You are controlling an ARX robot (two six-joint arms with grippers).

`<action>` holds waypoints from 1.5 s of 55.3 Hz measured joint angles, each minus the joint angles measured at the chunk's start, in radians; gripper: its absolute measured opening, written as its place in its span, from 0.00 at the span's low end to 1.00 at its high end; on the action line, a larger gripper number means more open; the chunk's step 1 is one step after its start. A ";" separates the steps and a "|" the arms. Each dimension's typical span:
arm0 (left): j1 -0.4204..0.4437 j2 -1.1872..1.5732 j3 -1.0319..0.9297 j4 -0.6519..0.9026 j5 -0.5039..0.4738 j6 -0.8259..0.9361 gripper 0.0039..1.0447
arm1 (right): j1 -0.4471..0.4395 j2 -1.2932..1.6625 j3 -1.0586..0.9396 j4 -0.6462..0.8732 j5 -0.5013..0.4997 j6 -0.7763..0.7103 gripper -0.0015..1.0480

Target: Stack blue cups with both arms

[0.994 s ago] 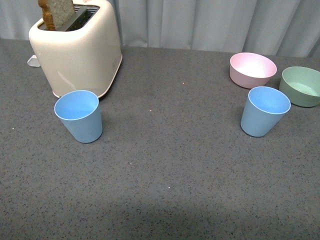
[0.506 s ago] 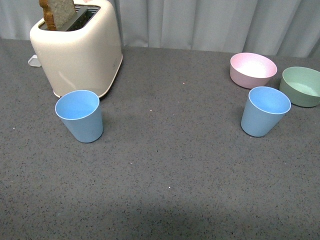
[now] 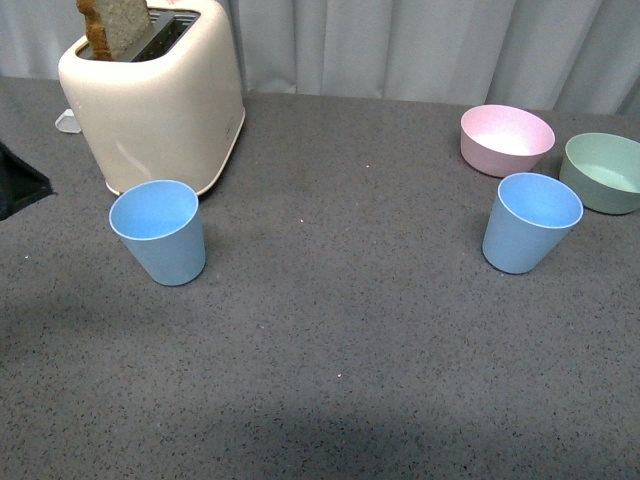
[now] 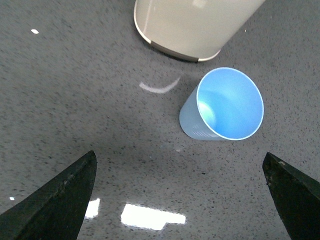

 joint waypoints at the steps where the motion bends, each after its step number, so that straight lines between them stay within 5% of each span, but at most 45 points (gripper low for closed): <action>1: -0.002 0.014 0.010 -0.003 0.000 -0.002 0.94 | 0.000 0.000 0.000 0.000 0.000 0.000 0.91; 47: -0.042 0.549 0.465 -0.217 0.033 -0.072 0.93 | 0.000 0.000 0.000 0.000 0.000 0.000 0.91; 59: -0.072 0.595 0.528 -0.299 0.026 -0.076 0.50 | 0.000 0.000 0.000 0.000 0.000 0.000 0.91; 76: -0.093 0.605 0.539 -0.342 0.005 -0.075 0.04 | 0.000 0.000 0.000 0.000 0.000 0.000 0.91; 83: -0.117 0.603 0.548 -0.359 0.003 -0.077 0.03 | 0.000 0.000 0.000 0.000 0.000 0.000 0.91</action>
